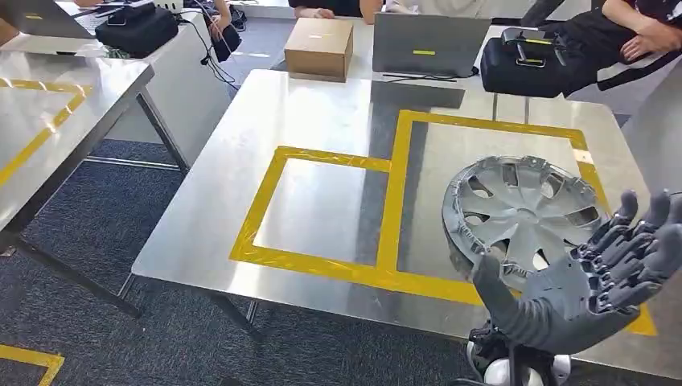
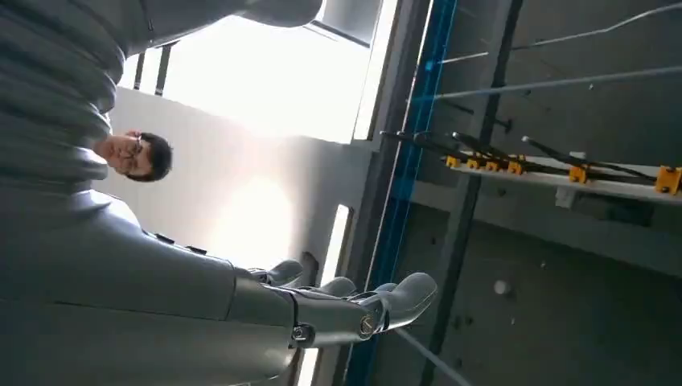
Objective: Take the parts from the cabinet and place them on the table.
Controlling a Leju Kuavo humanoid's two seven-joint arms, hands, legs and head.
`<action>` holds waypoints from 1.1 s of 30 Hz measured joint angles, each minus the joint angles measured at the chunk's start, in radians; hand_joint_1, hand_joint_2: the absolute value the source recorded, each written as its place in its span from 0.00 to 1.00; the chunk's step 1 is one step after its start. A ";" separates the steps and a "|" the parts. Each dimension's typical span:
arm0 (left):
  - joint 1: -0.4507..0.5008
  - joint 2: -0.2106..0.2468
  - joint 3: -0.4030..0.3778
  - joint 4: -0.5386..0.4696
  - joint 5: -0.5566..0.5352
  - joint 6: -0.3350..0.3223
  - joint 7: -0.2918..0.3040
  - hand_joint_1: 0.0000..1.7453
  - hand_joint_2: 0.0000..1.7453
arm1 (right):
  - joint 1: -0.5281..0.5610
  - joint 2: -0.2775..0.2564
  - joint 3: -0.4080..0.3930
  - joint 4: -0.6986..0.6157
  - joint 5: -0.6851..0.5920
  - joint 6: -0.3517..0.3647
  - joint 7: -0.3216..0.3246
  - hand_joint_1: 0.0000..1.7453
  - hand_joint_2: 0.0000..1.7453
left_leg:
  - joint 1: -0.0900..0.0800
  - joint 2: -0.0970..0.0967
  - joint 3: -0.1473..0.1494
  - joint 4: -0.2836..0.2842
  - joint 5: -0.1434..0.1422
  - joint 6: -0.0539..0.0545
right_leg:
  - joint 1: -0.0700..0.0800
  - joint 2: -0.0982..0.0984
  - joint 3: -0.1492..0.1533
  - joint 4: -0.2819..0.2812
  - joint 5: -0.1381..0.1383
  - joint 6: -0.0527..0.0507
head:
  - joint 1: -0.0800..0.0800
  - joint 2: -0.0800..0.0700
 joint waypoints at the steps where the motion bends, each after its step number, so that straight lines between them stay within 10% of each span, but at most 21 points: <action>1: 0.000 0.000 0.000 0.000 0.000 0.000 0.000 0.00 0.00 | 0.000 0.000 0.000 0.000 0.000 0.000 0.000 0.00 1.00 | 0.000 0.000 0.000 0.000 0.000 0.000 | 0.000 0.000 0.000 0.000 0.000 0.000 | 0.000 0.000; 8: 0.000 0.000 0.006 0.000 0.005 -0.002 0.003 0.00 0.00 | 0.000 0.000 0.000 0.001 0.000 0.000 0.000 0.00 1.00 | -0.001 0.000 -0.001 0.004 -0.002 0.002 | -0.003 0.000 0.001 -0.003 0.002 0.003 | 0.000 0.000; 12: -0.001 0.000 0.017 0.000 0.021 -0.029 0.006 0.00 0.00 | -0.005 0.000 0.000 0.004 -0.006 0.000 0.000 0.00 1.00 | -0.002 0.000 0.004 -0.017 0.019 0.028 | 0.000 0.001 0.008 -0.021 0.019 0.025 | -0.001 0.000; 16: -0.001 -0.003 0.024 0.000 0.022 -0.039 0.008 0.00 0.00 | -0.015 0.000 0.000 0.009 0.001 0.000 0.000 0.00 1.00 | 0.012 0.008 -0.001 -0.038 0.043 0.032 | -0.006 0.000 -0.069 0.176 -0.123 0.035 | 0.006 0.000; 18: 0.001 -0.003 0.024 0.001 0.020 -0.043 0.009 0.00 0.00 | -0.014 0.000 0.000 0.013 0.003 0.000 0.000 0.00 1.00 | 0.016 0.010 -0.015 -0.028 0.046 0.028 | -0.013 -0.001 -0.100 0.263 -0.146 0.045 | 0.006 0.000; 22: -0.001 -0.007 0.024 0.001 0.018 -0.050 0.006 0.00 0.00 | -0.016 0.000 0.000 0.017 0.003 0.000 0.000 0.00 1.00 | 0.037 0.009 -0.054 0.015 0.045 0.001 | -0.037 -0.006 0.053 -0.001 -0.046 0.079 | 0.008 0.000; 28: 0.002 -0.009 0.025 0.001 0.018 -0.064 0.000 0.00 0.00 | -0.020 -0.002 0.000 0.023 0.000 0.000 0.000 0.00 1.00 | 0.038 0.000 -0.078 0.026 0.052 -0.047 | -0.026 0.007 0.013 0.018 -0.026 -0.001 | 0.008 0.000; 31: 0.002 -0.009 0.029 0.002 0.019 -0.069 -0.001 0.00 0.00 | -0.024 -0.002 0.000 0.025 -0.001 0.000 0.000 0.00 1.00 | 0.034 -0.001 -0.139 0.191 -0.102 -0.044 | -0.021 0.005 -0.020 0.017 0.002 -0.014 | -0.002 0.000; 33: 0.002 -0.009 0.030 0.002 0.019 -0.071 -0.002 0.00 0.00 | -0.028 -0.002 0.000 0.028 -0.001 0.000 0.000 0.00 1.00 | 0.032 -0.001 -0.160 0.308 -0.148 -0.041 | -0.014 0.003 -0.047 0.018 0.022 -0.017 | -0.005 0.000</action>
